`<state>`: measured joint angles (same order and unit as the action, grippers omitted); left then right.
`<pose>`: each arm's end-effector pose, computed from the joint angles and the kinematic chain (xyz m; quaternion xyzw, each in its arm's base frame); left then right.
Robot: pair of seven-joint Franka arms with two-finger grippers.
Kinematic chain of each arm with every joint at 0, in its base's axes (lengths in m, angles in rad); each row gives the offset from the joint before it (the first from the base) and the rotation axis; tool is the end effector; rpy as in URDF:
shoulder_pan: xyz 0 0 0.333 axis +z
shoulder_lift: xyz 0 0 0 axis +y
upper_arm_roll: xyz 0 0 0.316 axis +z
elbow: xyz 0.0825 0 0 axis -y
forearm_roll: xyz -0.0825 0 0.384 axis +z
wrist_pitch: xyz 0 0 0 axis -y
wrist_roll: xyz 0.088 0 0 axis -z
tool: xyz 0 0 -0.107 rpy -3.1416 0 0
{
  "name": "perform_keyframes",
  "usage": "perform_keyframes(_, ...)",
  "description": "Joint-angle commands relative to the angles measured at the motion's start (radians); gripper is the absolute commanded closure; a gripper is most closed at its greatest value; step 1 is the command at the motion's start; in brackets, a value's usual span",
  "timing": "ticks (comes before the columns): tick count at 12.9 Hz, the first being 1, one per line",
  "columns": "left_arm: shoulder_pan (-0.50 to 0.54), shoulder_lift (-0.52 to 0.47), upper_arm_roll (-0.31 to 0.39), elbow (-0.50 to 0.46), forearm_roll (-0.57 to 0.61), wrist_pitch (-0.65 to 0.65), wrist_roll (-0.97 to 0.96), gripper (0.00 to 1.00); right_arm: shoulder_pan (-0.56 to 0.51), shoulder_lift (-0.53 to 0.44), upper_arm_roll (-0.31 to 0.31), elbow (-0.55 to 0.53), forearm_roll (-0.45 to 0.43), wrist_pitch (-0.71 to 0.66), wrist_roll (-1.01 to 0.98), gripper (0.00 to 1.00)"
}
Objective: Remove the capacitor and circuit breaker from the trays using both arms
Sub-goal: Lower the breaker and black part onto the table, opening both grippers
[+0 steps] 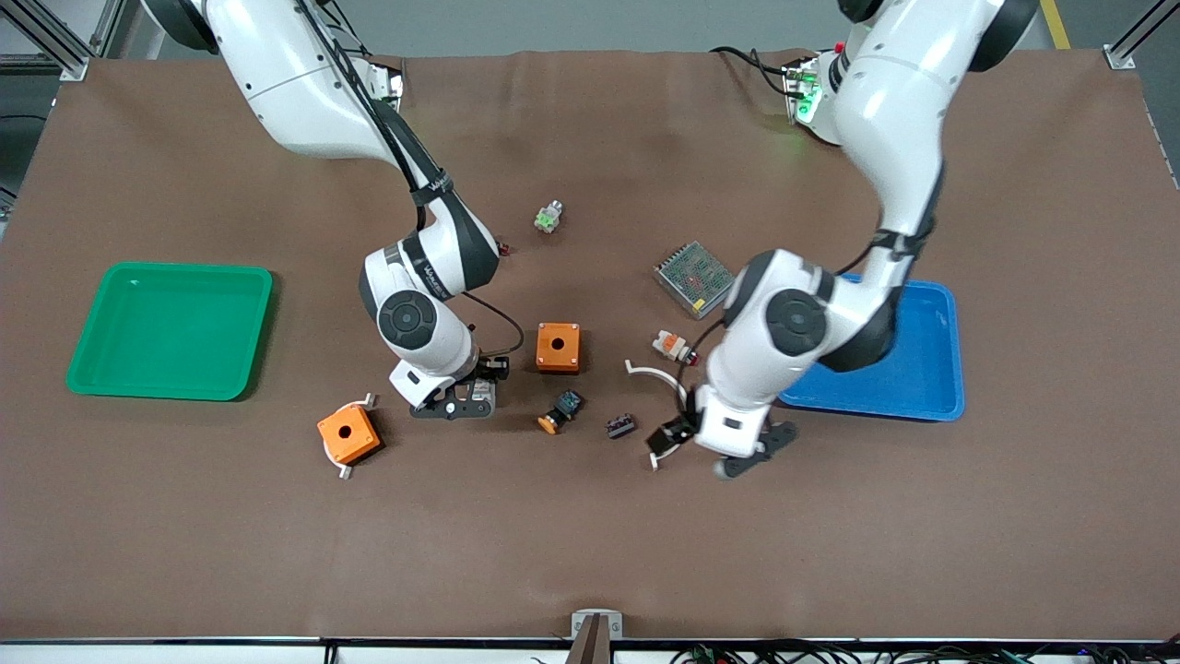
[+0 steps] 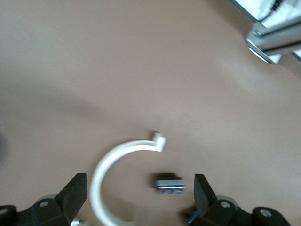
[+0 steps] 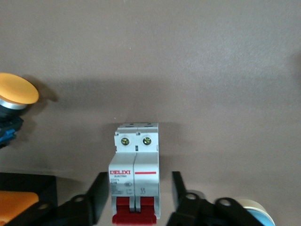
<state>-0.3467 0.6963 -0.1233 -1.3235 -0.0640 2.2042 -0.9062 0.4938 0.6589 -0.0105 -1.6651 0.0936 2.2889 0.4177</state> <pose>0.6810 -0.3233 0.3441 0.9619 0.2483 0.0312 0.1103 0.6003 0.3183 0.2199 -0.9993 -0.0024 0.0294 0.0207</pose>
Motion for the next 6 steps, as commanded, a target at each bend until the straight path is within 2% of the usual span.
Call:
perform_keyframes(1,0.078,-0.116,-0.002,-0.051,-0.003,-0.174,0.110,0.00,-0.003,-0.012,-0.013,0.028,0.005,-0.051,0.001,0.00)
perform_keyframes(6,0.250,-0.288,-0.001,-0.068,0.022,-0.414,0.471,0.00,-0.061,-0.131,-0.017,0.158,0.001,-0.323,-0.007,0.00)
